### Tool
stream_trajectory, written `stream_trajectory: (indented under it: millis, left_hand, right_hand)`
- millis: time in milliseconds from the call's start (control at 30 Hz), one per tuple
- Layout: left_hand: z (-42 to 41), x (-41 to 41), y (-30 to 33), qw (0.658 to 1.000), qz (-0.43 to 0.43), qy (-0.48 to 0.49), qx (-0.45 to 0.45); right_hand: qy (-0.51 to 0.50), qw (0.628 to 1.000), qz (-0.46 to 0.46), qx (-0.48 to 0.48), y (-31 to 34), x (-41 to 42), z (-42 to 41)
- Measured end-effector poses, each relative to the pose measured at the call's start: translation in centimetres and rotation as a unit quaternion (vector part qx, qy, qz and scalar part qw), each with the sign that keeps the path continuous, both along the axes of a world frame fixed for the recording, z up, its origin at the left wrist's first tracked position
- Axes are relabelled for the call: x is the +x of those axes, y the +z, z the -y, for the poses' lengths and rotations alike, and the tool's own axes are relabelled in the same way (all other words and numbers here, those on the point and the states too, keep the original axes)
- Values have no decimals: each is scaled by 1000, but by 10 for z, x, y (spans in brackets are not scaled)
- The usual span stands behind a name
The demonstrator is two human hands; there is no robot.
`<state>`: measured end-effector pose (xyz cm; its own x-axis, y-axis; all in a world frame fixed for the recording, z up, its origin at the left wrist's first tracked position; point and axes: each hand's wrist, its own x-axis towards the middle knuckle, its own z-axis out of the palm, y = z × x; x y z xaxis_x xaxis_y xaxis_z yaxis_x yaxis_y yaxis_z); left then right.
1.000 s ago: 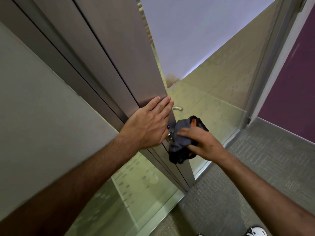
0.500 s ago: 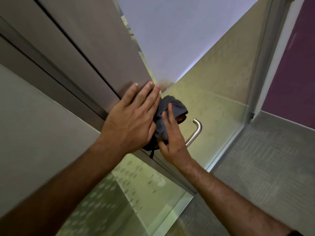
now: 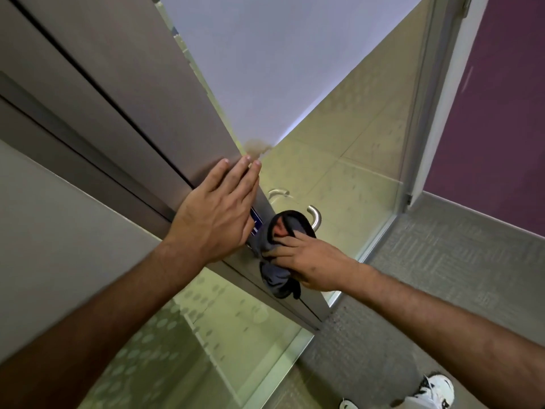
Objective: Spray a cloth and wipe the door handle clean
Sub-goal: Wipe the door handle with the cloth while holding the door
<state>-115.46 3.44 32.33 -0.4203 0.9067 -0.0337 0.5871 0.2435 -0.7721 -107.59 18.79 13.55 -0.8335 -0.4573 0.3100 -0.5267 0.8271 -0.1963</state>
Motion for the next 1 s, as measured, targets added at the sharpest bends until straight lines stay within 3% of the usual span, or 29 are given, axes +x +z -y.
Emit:
stream_trajectory:
  millis: [67,233,433,567,733,900,933,1000]
  left_hand:
    - [0,0,1,1000,0,0,1]
    - [0,-5,-3,1000,6,-11,13]
    - [2,-9,-6,1000,-15,-21,-14]
    - [1,-8,-6,1000,-18,-18,-19]
    - [0,-6,-6,1000,-18,0,-19]
    - [-1,-4,-4,999,-24,3,-23]
    - [-1,-3,-4,999,-22,5,-24]
    - [-2,-2,-2,999,-21,7,-25]
  right_hand:
    - [3,999,19,-29,19,4,-12]
    - [-156,960,19,-232,31,-4,-74]
    - [-190,909,162,-334,14,-41,-83]
    - [-250,814,226,-473,6,-47,-86]
    - [-249,712,284,-592,3,-47,-87]
    - [-237,652,313,-648,-5,-45,-89]
    - [-222,625,333,-670,-7,-45,-89]
    - [-197,525,352,-749,-24,-46,-88]
